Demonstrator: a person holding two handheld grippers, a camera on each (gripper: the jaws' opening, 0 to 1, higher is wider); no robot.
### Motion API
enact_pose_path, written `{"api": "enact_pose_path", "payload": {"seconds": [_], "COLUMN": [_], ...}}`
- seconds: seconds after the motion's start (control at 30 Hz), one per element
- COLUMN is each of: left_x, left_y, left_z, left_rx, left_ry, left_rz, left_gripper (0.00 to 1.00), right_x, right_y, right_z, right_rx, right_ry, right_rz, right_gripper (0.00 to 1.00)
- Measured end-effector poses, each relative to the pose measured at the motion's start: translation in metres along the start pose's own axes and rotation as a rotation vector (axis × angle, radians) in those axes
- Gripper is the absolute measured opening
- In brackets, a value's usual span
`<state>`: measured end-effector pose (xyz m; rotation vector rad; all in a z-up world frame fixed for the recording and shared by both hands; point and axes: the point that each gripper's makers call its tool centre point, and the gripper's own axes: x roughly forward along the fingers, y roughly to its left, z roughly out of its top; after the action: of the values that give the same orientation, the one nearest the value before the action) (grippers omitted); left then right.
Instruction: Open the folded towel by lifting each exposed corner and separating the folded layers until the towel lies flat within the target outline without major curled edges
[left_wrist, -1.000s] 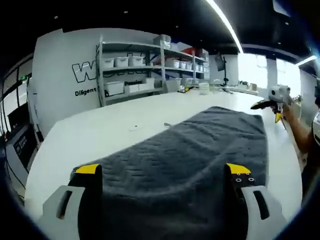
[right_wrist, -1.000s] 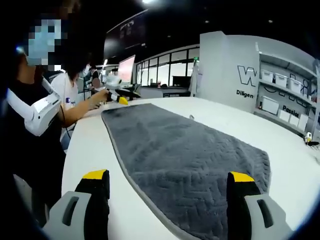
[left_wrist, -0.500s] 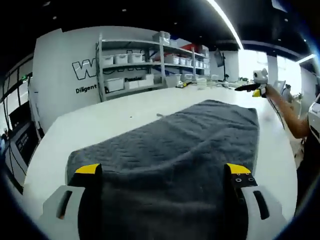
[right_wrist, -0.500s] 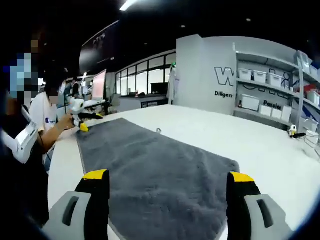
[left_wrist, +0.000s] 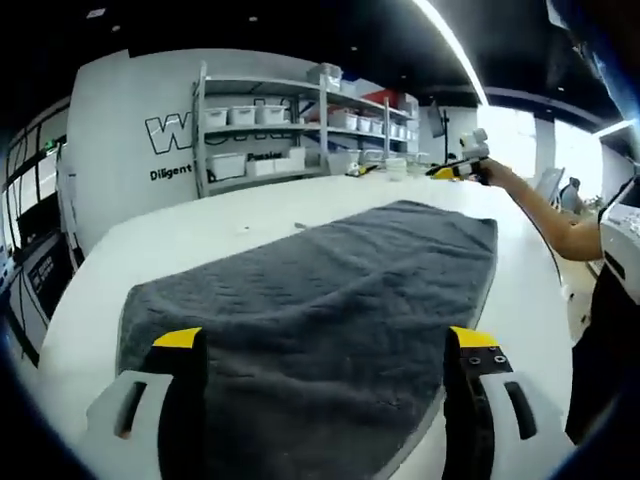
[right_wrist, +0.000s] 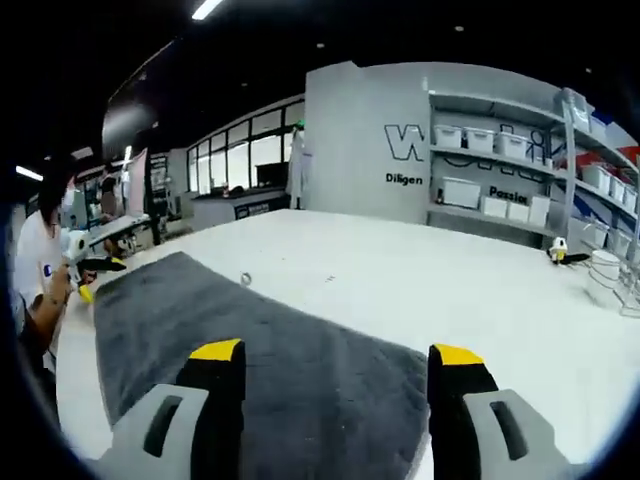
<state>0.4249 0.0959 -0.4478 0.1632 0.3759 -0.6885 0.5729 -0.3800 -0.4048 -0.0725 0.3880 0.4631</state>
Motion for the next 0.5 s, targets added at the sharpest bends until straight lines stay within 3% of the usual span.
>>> {"api": "enact_pose_path", "payload": {"seconds": [0.17, 0.37, 0.5], "left_x": [-0.005, -0.012, -0.015], "left_y": [-0.008, -0.008, -0.004], "left_z": [-0.005, -0.014, -0.02], "left_rx": [-0.014, -0.019, -0.043], "left_ry": [0.013, 0.026, 0.032], "left_rz": [-0.003, 0.014, 0.029], "left_gripper": [0.96, 0.94, 0.94], "right_x": [0.033, 0.061, 0.073], "right_y": [-0.021, -0.042, -0.048], "right_z": [-0.011, -0.025, -0.034], "right_rx": [0.024, -0.103, -0.107], "right_ry": [0.042, 0.123, 0.165], "right_rz": [-0.049, -0.126, -0.121], "right_gripper": [0.52, 0.33, 0.27]}}
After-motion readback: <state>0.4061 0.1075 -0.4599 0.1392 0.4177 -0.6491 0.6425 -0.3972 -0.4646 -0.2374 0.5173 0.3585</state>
